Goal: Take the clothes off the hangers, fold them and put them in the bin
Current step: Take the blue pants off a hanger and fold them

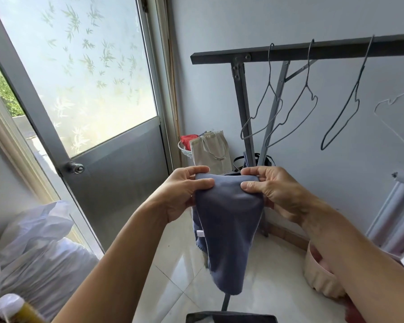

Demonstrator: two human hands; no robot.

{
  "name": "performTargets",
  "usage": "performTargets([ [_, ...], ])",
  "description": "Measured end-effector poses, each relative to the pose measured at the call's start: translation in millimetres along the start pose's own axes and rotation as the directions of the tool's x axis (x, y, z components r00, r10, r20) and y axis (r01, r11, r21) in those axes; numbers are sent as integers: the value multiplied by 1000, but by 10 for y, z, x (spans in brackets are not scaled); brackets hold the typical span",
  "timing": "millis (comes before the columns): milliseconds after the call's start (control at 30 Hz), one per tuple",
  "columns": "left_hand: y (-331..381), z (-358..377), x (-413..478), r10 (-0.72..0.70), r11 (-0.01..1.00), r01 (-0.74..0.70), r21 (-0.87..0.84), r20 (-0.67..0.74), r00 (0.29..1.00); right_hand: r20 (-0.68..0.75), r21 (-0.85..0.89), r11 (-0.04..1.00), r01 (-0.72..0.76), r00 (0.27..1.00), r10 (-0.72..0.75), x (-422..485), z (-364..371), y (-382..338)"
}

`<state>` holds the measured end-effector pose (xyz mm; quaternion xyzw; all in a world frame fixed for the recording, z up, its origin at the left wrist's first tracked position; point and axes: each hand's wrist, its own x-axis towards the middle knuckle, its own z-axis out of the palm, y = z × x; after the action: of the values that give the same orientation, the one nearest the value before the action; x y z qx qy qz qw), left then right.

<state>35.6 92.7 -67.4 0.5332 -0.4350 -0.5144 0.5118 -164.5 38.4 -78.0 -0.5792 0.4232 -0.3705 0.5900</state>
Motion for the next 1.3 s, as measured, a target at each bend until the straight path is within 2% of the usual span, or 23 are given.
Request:
performTargets([
  [100,7,2,13,-23,999,23,-39,-1,1000,10,34,999,-15,1000,14,-6,-13,-13],
  [233,10,1,19,7,998,-6,-56,15,1000,-6,-9,999,43,999,-43,-11,-45,9],
  [300,5,-8,24,40,999,-40,-13,24,999,-37,-136,986,95,994,-101,-21,-48,28],
  [367,-21,-28,42,107,985,-107,137,8,994,-71,-308,938,158,980,-188,-30,-42,54],
  [467,-65,-54,72,225,902,-204,381,-11,974,-90,-481,847,226,948,-305,-55,-34,82],
  [567,-81,-80,72,302,784,-261,563,22,953,-106,-558,788,260,919,-379,-98,-18,78],
  [733,-77,-106,86,385,603,-332,725,101,918,-107,-700,658,278,870,-481,-106,-16,68],
  [833,-66,-117,128,432,537,-326,778,79,899,-112,-683,659,315,846,-521,-91,-33,46],
  [967,12,-97,143,369,682,-351,642,112,923,-85,-592,723,357,864,-496,-100,-10,0],
  [1000,36,-71,136,352,689,-348,636,126,928,-74,-584,724,368,864,-498,-99,2,-8],
  [1067,77,6,121,325,623,-361,694,190,926,-45,-573,719,393,861,-506,-107,32,-17],
  [1167,98,114,147,336,424,-409,808,279,900,-29,-558,716,419,853,-522,-102,64,-14],
  [1233,101,133,189,361,381,-438,814,305,881,-65,-530,735,423,844,-532,-97,72,1],
  [1300,115,139,217,386,390,-454,801,305,871,-155,-475,774,419,826,-542,-110,71,54],
])
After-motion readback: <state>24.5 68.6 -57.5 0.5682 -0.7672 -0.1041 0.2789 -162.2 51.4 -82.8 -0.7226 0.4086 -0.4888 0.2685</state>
